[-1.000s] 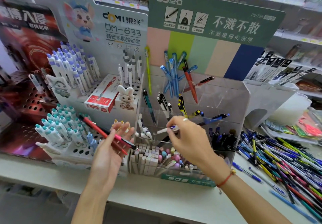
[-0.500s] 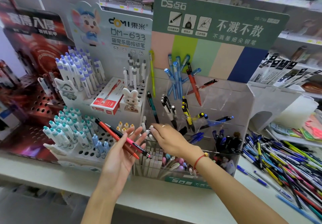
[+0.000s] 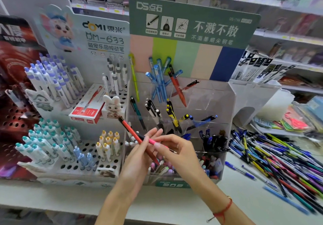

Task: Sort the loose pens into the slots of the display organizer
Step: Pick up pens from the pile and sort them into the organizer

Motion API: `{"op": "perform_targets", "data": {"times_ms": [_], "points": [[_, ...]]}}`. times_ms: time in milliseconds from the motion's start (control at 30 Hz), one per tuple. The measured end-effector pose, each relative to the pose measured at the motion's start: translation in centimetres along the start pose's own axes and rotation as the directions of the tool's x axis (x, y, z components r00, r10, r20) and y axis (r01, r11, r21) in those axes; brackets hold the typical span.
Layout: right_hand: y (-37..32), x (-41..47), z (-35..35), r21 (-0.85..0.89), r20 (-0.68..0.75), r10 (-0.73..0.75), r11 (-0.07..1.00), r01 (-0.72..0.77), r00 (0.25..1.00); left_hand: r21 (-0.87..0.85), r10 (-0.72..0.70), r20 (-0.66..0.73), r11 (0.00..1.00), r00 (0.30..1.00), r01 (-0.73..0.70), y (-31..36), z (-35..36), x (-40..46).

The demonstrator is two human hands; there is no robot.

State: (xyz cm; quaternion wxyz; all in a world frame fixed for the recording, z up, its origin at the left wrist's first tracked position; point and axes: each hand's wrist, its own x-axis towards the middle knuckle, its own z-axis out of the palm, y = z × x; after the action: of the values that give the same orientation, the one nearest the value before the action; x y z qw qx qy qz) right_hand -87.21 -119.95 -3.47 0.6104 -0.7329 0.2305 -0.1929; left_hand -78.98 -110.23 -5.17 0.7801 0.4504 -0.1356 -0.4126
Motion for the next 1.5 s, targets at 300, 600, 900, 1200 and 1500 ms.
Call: {"op": "perform_targets", "data": {"times_ms": [300,600,900,1200,1500], "points": [[0.8,-1.3,-4.1,0.138,-0.239,0.021,0.99,0.012,0.971,-0.121,-0.036,-0.175,0.993,0.984,0.015,0.1,-0.4,0.3],[-2.4,1.7,-10.0,-0.03,-0.556,-0.199,0.975,0.22,0.807,-0.152,-0.02,-0.218,0.988,0.976,-0.014,1.4,-0.6,1.0],[-5.5,8.8,-13.3,-0.709,-0.463,-0.618,0.689,0.153,0.636,-0.121,-0.012,-0.159,0.993,0.987,-0.008,1.4,0.1,0.5],[-4.2,12.0,-13.1,-0.82,-0.233,-0.337,0.572,0.002,0.912,0.055,-0.067,-0.07,0.996,0.995,0.071,0.5,0.0,-0.6],[-2.4,2.8,-7.4,-0.451,-0.301,-0.353,0.871,0.194,0.886,0.278,0.013,-0.069,0.961,0.997,0.007,-0.3,1.2,-0.4]]}}
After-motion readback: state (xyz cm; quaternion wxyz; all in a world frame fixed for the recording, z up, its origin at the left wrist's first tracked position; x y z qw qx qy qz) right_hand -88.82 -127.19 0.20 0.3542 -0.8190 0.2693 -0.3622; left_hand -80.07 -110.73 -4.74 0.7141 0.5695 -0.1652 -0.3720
